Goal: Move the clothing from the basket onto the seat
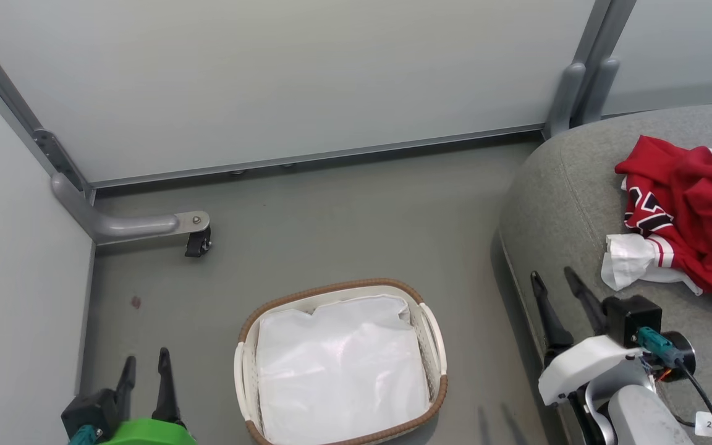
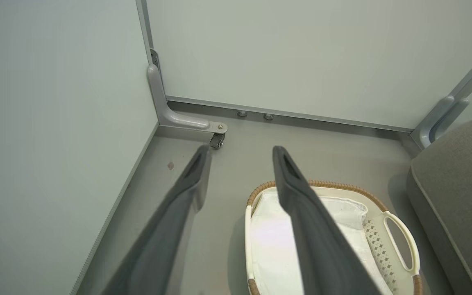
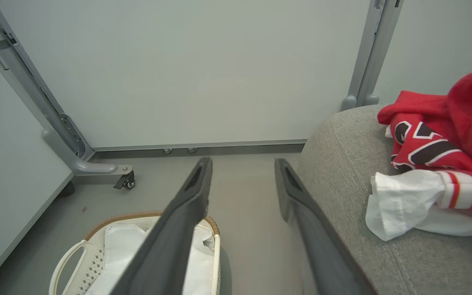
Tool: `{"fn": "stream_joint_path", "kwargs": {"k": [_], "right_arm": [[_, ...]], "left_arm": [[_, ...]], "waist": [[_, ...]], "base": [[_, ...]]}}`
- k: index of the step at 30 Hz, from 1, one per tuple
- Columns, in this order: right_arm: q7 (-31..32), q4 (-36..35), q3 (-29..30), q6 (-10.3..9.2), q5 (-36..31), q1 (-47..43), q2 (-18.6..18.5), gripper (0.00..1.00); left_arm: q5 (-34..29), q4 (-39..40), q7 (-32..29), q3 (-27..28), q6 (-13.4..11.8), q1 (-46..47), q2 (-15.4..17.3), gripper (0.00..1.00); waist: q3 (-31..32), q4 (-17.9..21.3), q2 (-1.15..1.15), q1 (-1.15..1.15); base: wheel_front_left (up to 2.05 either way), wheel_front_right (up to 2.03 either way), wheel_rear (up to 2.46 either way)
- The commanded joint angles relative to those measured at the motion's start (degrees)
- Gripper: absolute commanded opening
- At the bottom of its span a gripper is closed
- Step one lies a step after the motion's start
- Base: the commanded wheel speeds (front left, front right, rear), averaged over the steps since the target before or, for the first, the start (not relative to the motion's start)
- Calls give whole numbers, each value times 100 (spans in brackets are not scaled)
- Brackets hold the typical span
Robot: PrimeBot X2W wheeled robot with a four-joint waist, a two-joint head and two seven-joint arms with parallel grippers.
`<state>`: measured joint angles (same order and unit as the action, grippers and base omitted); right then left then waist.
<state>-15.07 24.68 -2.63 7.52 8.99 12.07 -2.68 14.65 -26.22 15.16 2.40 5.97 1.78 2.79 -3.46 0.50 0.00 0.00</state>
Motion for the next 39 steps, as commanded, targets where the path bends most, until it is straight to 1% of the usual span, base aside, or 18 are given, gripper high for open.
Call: {"fn": "stream_joint_path", "kwargs": {"k": [1,3,18,39], "right_arm": [[11,37,8,0,20,-14,8,0],[27,131,5,1,30,-91,28,0],[473,-124,199,0,1755,-190,16,0],[945,-403,400,-1,3598,-303,2,0]], "left_arm": [[20,-43,-15,8,1,9,-9,0],[27,-140,-17,-9,1,5,-27,0],[1634,140,-469,87,34,112,-17,0],[3354,457,-941,177,70,225,-5,0]], "waist": [[1,0,0,0],[3,-1,0,0],[44,-7,0,0],[98,-15,0,0]], "base": [[0,0,0],[0,0,0],[0,0,0],[0,0,0]]}}
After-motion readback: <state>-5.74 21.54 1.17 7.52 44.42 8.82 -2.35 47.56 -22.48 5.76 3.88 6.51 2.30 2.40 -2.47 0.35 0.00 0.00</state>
